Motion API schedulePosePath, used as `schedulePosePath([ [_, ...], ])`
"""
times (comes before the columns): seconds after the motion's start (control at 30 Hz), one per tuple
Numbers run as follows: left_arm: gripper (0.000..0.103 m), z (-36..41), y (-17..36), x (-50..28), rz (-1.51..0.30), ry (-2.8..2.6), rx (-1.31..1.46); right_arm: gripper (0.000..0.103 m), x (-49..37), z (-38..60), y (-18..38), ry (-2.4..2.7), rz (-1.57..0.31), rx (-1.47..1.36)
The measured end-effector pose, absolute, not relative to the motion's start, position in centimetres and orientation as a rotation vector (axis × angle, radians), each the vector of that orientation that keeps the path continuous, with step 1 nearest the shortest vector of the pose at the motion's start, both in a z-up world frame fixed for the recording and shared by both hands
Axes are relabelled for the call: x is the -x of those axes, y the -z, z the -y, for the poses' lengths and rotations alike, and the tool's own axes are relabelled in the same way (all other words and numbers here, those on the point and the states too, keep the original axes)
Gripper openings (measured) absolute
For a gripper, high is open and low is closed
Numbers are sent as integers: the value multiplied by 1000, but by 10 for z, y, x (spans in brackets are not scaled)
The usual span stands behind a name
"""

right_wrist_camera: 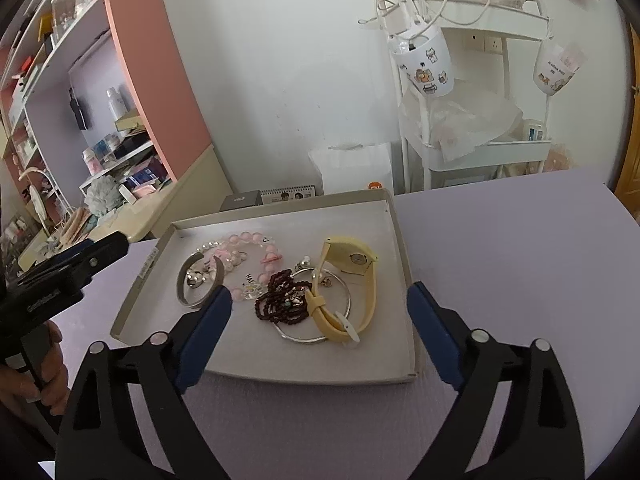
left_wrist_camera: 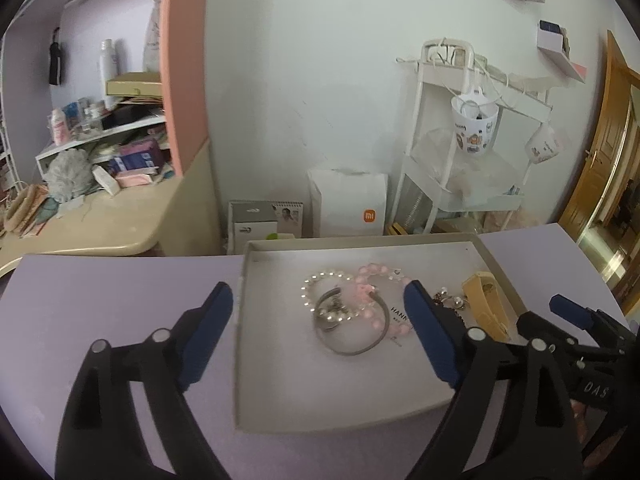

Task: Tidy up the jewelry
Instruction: 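Withdraw both open tools back from the tray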

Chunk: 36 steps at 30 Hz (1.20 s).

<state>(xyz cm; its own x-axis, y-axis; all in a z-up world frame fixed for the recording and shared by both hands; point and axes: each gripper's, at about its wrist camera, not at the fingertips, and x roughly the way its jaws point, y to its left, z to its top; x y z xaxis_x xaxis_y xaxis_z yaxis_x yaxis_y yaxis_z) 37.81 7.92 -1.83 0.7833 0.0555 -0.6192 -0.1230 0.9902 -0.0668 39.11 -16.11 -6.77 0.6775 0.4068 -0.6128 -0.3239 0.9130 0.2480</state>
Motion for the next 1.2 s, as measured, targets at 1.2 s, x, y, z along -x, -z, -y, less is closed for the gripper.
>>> schedulePosePath([
  [1.2,101,-67,-6,-231,-587,-181,142,102,-277,169,35,-360,-569,-85],
])
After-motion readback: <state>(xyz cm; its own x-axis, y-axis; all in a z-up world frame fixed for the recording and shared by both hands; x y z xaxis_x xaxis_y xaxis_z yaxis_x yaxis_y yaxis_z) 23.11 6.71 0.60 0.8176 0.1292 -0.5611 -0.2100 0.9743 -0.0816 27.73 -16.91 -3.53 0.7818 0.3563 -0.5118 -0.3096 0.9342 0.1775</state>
